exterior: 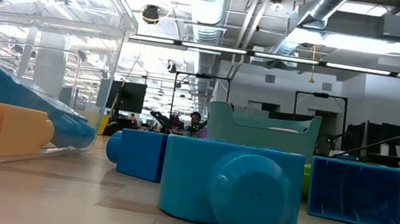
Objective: Pick & Place Toys
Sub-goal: Put the orange playing card into the yellow bin
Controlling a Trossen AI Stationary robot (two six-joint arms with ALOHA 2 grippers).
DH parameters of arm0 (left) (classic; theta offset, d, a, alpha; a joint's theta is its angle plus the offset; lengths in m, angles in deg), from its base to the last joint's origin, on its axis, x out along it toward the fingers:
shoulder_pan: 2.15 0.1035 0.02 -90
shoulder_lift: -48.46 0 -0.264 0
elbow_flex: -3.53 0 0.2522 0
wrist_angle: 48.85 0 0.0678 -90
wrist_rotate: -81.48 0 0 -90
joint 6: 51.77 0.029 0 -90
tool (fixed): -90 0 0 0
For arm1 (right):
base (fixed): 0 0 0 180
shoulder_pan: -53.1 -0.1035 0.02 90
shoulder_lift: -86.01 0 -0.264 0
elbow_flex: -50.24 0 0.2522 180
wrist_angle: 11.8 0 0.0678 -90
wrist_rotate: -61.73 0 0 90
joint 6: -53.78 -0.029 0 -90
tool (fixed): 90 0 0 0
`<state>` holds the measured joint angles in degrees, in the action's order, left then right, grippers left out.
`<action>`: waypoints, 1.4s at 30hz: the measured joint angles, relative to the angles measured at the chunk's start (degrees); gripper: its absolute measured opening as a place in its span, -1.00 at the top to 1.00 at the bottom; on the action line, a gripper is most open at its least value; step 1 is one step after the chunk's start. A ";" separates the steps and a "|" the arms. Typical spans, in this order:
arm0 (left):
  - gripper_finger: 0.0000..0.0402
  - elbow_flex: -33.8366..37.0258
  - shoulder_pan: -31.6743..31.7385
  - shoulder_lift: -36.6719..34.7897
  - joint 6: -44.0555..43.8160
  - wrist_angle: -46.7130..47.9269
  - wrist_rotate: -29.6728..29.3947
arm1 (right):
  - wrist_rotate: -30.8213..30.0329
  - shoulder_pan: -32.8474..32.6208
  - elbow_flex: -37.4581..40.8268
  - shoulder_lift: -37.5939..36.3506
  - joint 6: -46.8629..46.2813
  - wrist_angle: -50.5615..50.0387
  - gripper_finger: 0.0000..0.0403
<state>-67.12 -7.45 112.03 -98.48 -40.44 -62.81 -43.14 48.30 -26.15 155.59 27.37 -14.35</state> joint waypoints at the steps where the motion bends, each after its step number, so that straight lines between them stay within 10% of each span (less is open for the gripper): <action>1: 0.69 0.02 0.00 -1.08 -3.06 4.70 -1.54 | 0.00 0.00 0.00 0.00 -0.02 -0.09 -0.13; 17: 0.69 3.06 0.32 -6.61 -56.52 61.35 -8.10 | 0.26 0.04 0.02 0.00 -0.01 -0.69 -0.12; 23: 0.69 14.22 2.78 -11.66 -62.44 55.14 -6.72 | 0.48 0.04 0.02 -0.02 0.02 -0.71 -0.12; 32: 0.69 33.72 8.25 -25.13 -49.04 20.84 -3.96 | 1.44 0.08 0.02 -0.02 0.09 -0.73 -0.12; 42: 0.69 40.83 28.00 -29.48 -33.57 4.28 13.52 | 1.61 1.52 0.02 -0.02 0.92 -0.74 -0.12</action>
<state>-26.29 20.55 82.55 -132.05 -36.17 -49.29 -41.53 49.83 -26.13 155.57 28.29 -15.09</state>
